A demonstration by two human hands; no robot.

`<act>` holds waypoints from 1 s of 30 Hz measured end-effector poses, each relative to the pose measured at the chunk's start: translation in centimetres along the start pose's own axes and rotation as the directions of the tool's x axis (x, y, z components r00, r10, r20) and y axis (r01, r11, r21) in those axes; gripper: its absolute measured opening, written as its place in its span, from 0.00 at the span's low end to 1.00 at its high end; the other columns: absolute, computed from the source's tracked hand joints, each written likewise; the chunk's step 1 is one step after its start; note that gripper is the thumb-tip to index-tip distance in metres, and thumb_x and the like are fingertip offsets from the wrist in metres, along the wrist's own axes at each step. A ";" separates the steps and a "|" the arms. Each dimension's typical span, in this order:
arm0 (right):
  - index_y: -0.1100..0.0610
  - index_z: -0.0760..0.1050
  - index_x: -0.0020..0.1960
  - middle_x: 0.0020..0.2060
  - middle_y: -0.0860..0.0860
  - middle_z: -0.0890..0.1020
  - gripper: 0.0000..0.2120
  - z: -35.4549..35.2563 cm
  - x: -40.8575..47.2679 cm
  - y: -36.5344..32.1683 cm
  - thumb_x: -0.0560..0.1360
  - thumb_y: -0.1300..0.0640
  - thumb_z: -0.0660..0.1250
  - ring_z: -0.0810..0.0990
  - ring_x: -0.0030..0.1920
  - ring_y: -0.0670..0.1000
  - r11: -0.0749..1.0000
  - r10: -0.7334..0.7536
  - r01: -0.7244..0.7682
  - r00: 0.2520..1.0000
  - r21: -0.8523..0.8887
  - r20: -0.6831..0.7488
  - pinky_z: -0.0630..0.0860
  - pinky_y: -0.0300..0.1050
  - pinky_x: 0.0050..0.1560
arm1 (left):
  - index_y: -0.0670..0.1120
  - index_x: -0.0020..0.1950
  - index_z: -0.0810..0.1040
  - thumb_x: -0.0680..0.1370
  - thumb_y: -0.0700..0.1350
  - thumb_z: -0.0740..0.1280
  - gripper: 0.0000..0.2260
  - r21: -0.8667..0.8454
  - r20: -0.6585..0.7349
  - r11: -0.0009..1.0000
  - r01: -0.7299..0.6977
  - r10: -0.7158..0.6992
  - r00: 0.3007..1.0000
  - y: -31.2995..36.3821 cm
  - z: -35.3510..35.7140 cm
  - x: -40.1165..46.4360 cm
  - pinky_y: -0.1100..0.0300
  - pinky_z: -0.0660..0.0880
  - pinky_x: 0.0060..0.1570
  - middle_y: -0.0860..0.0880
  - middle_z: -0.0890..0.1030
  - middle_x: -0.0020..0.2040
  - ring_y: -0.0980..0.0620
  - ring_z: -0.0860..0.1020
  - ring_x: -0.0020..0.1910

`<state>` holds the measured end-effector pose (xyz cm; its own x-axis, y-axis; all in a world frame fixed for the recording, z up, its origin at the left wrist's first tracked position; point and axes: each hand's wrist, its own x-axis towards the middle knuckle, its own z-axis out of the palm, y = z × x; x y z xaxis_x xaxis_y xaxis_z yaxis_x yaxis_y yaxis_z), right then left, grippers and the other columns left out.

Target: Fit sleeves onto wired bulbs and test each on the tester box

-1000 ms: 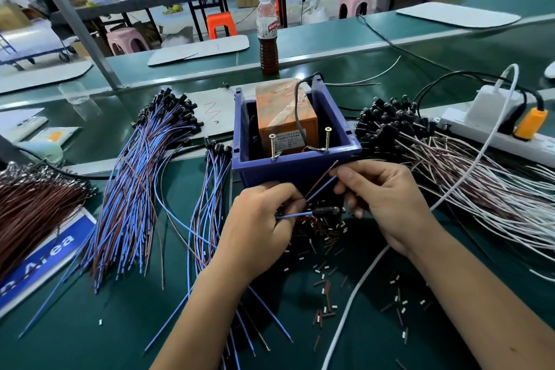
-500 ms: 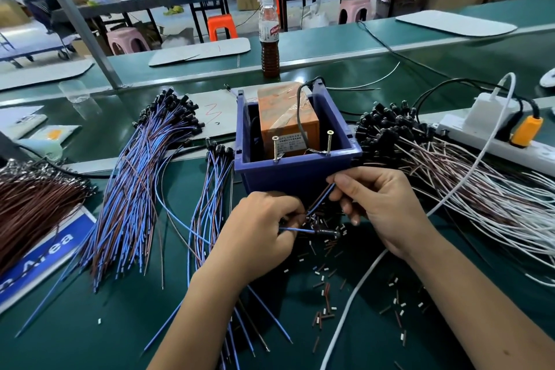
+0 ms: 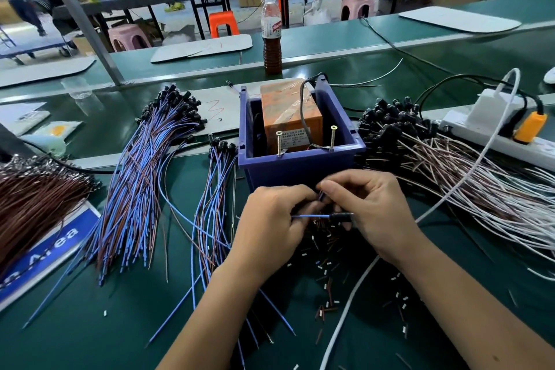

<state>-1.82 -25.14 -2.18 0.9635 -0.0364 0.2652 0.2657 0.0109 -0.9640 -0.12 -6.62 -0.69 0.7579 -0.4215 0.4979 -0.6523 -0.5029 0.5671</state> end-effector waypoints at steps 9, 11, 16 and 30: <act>0.53 0.84 0.44 0.29 0.55 0.80 0.07 -1.8 0.0 -0.8 0.79 0.52 0.73 0.75 0.23 0.53 0.983 -0.166 0.148 0.968 -0.107 -0.187 0.72 0.42 0.22 | 0.47 0.43 0.86 0.79 0.44 0.73 0.06 -0.222 -0.030 0.973 0.060 -0.068 0.997 -1.0 -0.8 -0.1 0.56 0.73 0.29 0.54 0.82 0.33 0.52 0.77 0.30; 0.51 0.85 0.45 0.27 0.54 0.80 0.08 -1.0 -0.3 -0.6 0.76 0.47 0.76 0.74 0.21 0.52 0.986 -0.122 0.107 0.986 -0.127 -0.115 0.71 0.41 0.21 | 0.47 0.43 0.86 0.79 0.45 0.72 0.06 -0.356 -0.036 0.930 0.091 -0.111 0.993 -0.6 -0.7 0.0 0.54 0.79 0.35 0.52 0.85 0.36 0.50 0.82 0.34; 0.54 0.88 0.51 0.31 0.61 0.81 0.11 0.5 -0.5 0.1 0.75 0.48 0.74 0.72 0.25 0.51 0.991 0.039 -0.047 0.997 0.127 0.065 0.68 0.39 0.23 | 0.43 0.43 0.86 0.77 0.40 0.73 0.04 -0.486 0.031 0.858 0.167 -0.174 0.984 -0.3 -0.1 0.0 0.50 0.81 0.41 0.47 0.86 0.37 0.47 0.83 0.37; 0.55 0.76 0.49 0.36 0.60 0.80 0.09 0.8 -0.5 -1.1 0.86 0.55 0.62 0.71 0.27 0.54 0.987 -0.023 0.029 0.999 0.160 -0.039 0.65 0.39 0.23 | 0.43 0.49 0.85 0.80 0.40 0.70 0.04 -0.485 -0.263 0.872 0.067 -0.218 0.940 -0.2 0.0 0.1 0.54 0.82 0.41 0.49 0.86 0.37 0.49 0.85 0.37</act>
<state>-2.55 -24.38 -1.25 0.9551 -0.0755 0.2866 0.2956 0.1691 -0.9402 0.12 -6.53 -0.76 0.8516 -0.0883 0.5167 -0.5237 -0.1002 0.8460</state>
